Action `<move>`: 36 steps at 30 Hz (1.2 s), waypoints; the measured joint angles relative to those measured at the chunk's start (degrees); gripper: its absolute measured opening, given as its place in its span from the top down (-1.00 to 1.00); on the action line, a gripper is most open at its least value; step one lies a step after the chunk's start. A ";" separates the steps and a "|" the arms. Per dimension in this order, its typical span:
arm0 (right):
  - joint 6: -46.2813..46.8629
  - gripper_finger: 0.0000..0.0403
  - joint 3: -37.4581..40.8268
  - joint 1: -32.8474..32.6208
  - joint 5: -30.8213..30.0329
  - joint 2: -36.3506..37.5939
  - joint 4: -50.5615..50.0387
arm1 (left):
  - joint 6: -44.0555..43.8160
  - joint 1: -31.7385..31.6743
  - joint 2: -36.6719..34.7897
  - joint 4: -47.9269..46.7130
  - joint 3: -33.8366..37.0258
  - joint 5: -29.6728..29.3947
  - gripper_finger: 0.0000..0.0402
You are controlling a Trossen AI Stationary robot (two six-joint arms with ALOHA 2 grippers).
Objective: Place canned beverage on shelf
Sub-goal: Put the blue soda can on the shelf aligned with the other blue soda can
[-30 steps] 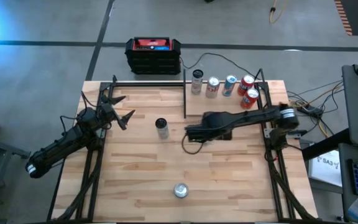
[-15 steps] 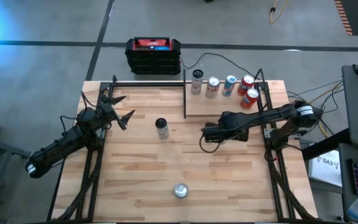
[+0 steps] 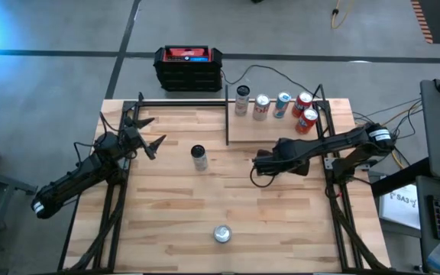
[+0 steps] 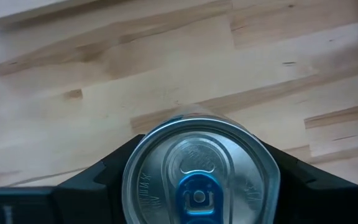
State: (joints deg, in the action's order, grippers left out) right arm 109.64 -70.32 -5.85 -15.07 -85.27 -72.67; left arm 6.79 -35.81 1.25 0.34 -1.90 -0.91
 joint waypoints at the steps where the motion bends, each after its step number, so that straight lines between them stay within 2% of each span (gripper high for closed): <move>1: -0.18 -0.13 0.02 0.00 0.00 0.00 0.22 | -0.02 -0.02 -0.01 0.00 0.00 -0.02 -0.98; 8: -8.19 -0.14 0.06 0.02 -0.95 0.00 2.59 | -0.02 -0.02 0.01 0.00 0.00 0.00 -0.98; 20: -32.15 -0.14 0.06 0.07 -1.34 0.00 9.91 | 0.00 0.00 0.01 0.00 0.00 0.01 -0.98; 31: -56.45 -0.15 0.10 0.07 2.73 0.00 16.94 | -0.02 0.00 0.01 0.00 -0.02 -0.02 -0.98; 36: -63.41 -0.15 0.13 0.04 5.03 0.00 18.57 | 0.00 0.00 -0.02 0.00 -0.02 -0.02 -0.98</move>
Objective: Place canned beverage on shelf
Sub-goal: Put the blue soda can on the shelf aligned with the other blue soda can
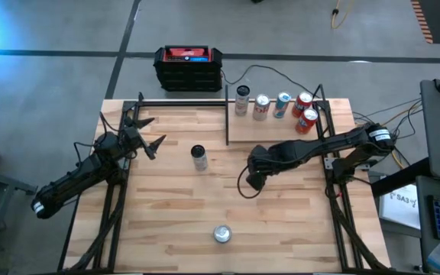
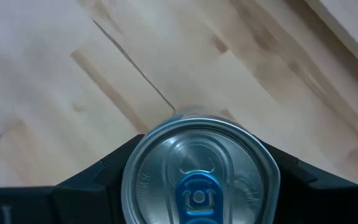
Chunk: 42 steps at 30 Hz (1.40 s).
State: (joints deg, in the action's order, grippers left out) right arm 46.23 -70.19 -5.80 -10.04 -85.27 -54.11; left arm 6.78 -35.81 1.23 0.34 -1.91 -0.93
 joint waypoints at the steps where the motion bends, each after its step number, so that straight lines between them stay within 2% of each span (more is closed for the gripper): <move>1: -0.93 -0.15 0.04 -0.01 0.00 0.00 0.25 | 0.00 -0.02 0.00 0.00 0.02 0.00 -0.98; 10: -4.93 -0.26 0.85 -0.04 0.11 0.00 2.41 | 0.00 -0.01 0.01 0.00 0.01 0.00 -0.98; 42: -4.91 -0.29 3.58 -0.04 1.70 -0.09 6.95 | -0.02 -0.02 0.00 0.00 0.02 0.02 -0.98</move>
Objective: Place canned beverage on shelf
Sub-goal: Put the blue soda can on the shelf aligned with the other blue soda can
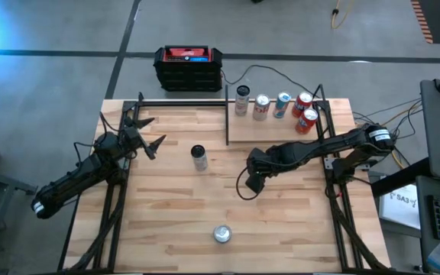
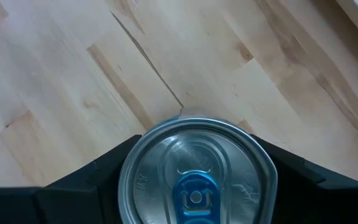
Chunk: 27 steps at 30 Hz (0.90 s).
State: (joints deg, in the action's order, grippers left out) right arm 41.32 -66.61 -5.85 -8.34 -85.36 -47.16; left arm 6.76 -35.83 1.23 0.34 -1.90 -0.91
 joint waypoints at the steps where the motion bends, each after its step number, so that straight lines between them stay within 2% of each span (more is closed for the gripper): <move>1: 0.00 -0.29 0.00 0.00 0.00 0.00 0.00 | 0.01 0.00 0.02 0.00 -0.01 0.00 -0.98; 27: -0.28 -0.29 -0.02 0.24 -0.24 -0.02 1.18 | 0.00 0.00 0.00 0.00 -0.02 -0.01 -0.98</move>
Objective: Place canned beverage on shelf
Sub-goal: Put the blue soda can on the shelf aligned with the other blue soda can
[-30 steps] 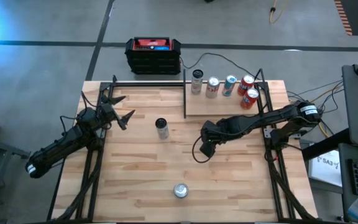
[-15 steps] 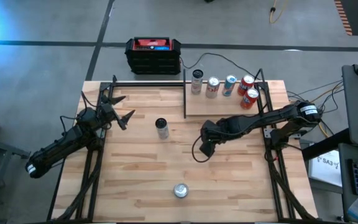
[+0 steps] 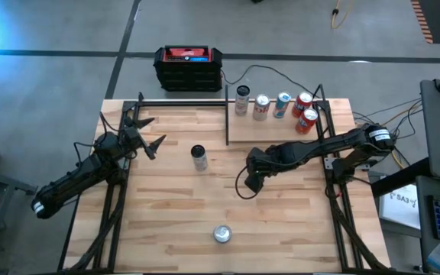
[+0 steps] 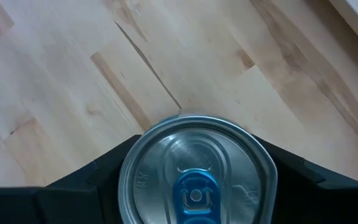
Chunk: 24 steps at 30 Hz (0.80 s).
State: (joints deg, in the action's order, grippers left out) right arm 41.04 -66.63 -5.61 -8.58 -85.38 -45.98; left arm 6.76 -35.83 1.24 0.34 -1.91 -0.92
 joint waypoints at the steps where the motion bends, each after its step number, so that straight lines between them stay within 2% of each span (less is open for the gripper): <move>1: -0.64 -0.29 0.00 0.00 0.02 0.00 0.00 | 0.00 0.00 0.00 0.00 0.00 -0.01 -0.98; 7: -6.54 -0.29 0.02 0.02 1.40 0.00 0.00 | 0.00 0.00 0.00 0.00 0.00 0.01 -0.98; 15: -20.56 -0.29 0.01 0.00 4.93 0.00 0.95 | 0.02 0.02 0.02 0.00 0.02 -0.01 -0.98; 24: -22.12 -0.29 0.00 0.00 7.13 0.00 1.84 | 0.00 0.02 0.00 0.00 0.00 0.00 -0.98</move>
State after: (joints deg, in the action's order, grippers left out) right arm 18.92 -66.63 -5.61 -1.45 -85.38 -44.14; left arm 6.77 -35.81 1.24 0.34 -1.91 -0.92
